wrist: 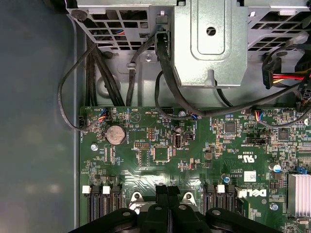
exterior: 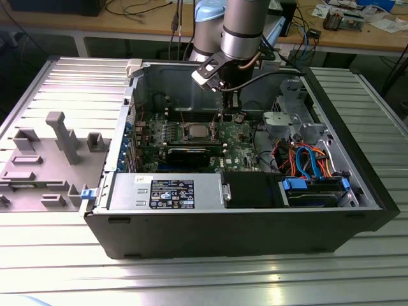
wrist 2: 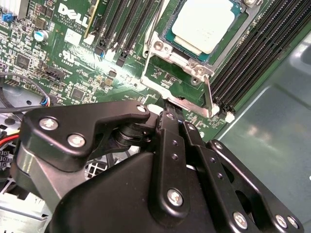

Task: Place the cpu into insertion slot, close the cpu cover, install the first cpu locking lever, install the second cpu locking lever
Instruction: 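Close the cpu cover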

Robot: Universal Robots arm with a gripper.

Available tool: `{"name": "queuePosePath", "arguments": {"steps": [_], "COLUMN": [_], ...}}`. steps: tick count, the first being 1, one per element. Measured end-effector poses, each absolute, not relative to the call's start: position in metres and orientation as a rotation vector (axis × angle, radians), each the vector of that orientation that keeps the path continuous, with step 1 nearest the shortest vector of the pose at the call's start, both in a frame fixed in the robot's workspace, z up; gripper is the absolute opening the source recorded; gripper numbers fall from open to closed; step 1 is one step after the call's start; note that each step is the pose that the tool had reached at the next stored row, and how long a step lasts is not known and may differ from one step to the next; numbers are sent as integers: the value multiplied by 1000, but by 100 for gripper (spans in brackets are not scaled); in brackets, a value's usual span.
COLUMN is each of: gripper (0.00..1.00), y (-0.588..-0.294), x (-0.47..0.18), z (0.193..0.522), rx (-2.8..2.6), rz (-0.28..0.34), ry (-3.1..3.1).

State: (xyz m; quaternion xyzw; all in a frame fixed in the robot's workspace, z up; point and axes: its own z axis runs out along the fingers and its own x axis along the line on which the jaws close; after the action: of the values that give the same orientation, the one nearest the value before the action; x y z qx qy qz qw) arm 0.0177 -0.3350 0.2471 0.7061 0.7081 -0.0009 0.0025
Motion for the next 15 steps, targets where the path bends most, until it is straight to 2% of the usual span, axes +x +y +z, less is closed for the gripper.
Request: {"name": "queuePosePath", "arguments": {"steps": [15], "gripper": [11], "y": [-335], "x": [15], "z": [247], "rx": [2215], "rz": [-3], "ry": [2221]}}
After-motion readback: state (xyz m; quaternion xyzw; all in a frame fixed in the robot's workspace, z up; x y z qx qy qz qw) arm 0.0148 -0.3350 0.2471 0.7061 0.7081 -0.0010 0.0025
